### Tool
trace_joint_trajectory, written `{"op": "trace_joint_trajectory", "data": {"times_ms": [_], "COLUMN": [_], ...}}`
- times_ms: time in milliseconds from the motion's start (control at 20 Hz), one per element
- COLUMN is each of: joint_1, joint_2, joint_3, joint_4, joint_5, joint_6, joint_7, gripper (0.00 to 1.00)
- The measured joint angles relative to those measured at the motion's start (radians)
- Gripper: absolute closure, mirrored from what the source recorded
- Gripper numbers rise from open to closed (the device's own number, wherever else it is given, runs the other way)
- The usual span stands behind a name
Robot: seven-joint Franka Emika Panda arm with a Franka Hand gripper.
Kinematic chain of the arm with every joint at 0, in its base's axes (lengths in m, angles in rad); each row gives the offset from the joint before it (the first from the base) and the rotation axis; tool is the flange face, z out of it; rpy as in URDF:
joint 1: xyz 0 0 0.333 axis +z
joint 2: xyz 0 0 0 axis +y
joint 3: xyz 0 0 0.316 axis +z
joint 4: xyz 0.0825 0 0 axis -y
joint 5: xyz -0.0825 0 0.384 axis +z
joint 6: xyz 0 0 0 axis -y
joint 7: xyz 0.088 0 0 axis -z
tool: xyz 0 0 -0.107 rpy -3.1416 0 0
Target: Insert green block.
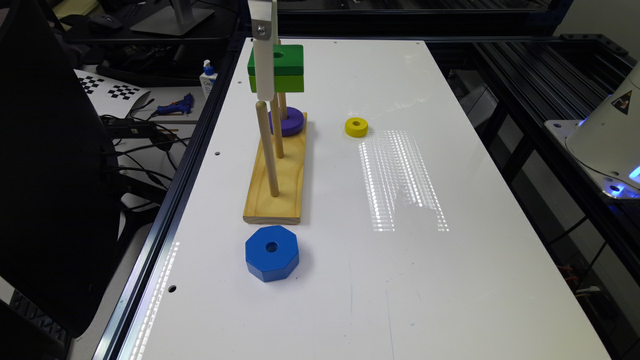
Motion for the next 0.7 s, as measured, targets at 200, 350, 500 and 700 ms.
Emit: {"op": "trace_joint_trajectory", "data": {"times_ms": [200,350,500,700], "joint_1": [0.0,0.0,0.0,0.0], "joint_2": [0.001,0.015,0.031,0.038], "joint_3": [0.0,0.0,0.0,0.0], "joint_4": [0.0,0.001,0.001,0.003], "joint_5": [0.0,-0.0007,-0.0019,-0.0023], "joint_6": [0.0,0.003,0.012,0.014], "joint_7": [0.0,0.0,0.0,0.0], "gripper": [1.0,1.0,1.0,1.0]}}
